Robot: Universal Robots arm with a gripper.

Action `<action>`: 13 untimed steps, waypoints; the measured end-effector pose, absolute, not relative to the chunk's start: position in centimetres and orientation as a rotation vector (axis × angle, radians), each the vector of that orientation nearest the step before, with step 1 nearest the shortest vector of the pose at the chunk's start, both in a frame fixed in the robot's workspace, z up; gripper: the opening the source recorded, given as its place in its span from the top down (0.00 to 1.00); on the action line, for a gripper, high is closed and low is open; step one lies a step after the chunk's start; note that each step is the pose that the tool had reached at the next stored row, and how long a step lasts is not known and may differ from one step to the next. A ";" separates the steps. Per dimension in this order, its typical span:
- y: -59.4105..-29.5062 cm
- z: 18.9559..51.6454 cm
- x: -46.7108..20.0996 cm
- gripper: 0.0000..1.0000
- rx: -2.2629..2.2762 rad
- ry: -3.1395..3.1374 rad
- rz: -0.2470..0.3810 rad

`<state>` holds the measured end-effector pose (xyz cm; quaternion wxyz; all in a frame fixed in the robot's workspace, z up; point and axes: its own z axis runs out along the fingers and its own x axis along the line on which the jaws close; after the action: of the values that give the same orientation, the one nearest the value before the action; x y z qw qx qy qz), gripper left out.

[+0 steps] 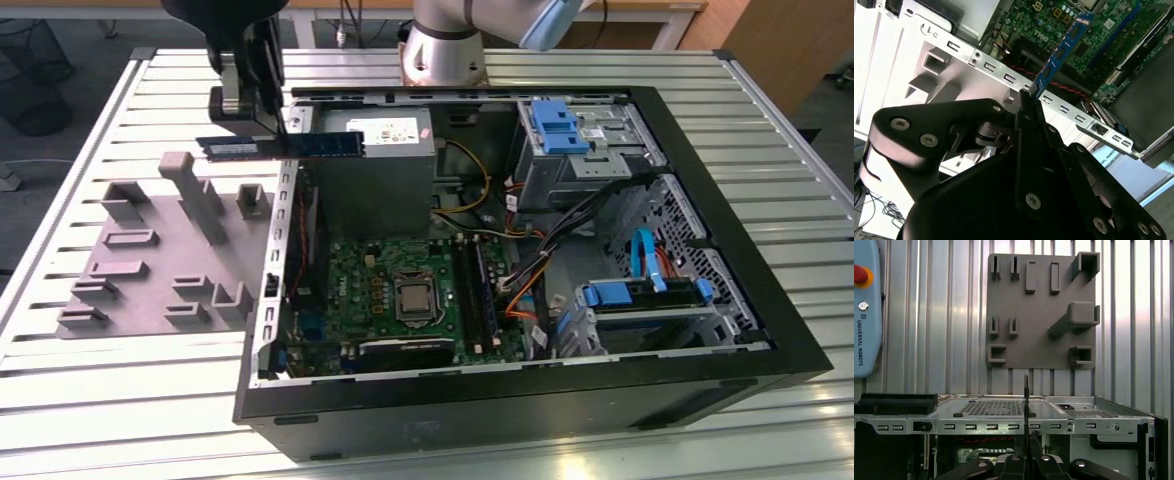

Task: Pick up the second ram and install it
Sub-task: 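Pick up the second ram and move it above second insertion slot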

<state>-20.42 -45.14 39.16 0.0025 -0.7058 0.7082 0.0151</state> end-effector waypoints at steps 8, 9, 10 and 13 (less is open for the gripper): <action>-45.1 39.2 -19.2 0.86 -2.214 2.221 0.047; -45.1 39.2 -19.0 0.86 -2.214 2.222 0.047; -45.1 39.2 -18.9 0.86 -2.214 2.221 0.047; -45.1 39.2 -18.4 0.86 -2.214 2.222 0.047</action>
<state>-18.37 -45.14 39.16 0.0026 -0.7058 0.7083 0.0151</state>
